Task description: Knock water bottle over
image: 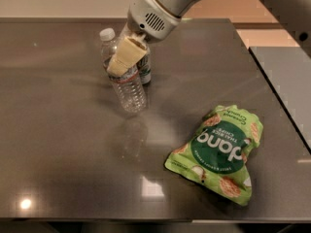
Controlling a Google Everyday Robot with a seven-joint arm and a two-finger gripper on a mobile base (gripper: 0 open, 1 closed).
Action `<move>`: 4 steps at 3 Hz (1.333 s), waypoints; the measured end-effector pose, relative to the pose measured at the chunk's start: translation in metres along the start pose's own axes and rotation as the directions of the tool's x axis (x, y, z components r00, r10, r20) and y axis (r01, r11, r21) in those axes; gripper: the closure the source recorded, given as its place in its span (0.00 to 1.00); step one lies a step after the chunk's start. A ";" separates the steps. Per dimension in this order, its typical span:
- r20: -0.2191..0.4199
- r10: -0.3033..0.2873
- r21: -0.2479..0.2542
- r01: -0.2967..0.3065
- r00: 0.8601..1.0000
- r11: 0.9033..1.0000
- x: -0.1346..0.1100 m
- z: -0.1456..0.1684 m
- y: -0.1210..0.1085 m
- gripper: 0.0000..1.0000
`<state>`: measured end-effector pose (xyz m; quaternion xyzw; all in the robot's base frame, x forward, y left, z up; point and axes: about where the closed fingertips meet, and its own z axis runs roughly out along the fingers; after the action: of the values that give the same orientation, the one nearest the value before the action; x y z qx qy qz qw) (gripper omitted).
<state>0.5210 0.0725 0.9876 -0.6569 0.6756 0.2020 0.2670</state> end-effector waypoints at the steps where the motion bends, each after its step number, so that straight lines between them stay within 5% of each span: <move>1: -0.168 0.021 -0.001 -0.022 0.986 1.000 0.039 -0.013 0.002 1.00; 2: -0.317 -0.019 0.013 0.024 0.948 1.000 0.067 -0.019 0.005 1.00; 4: -0.520 -0.186 -0.023 0.204 0.834 0.979 0.090 -0.009 0.005 1.00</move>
Offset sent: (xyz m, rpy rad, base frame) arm -0.0082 -0.1059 -0.0380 -0.5458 -0.0540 -0.0121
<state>0.5160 -0.0033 0.9381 -0.7477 0.6553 -0.0223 0.1049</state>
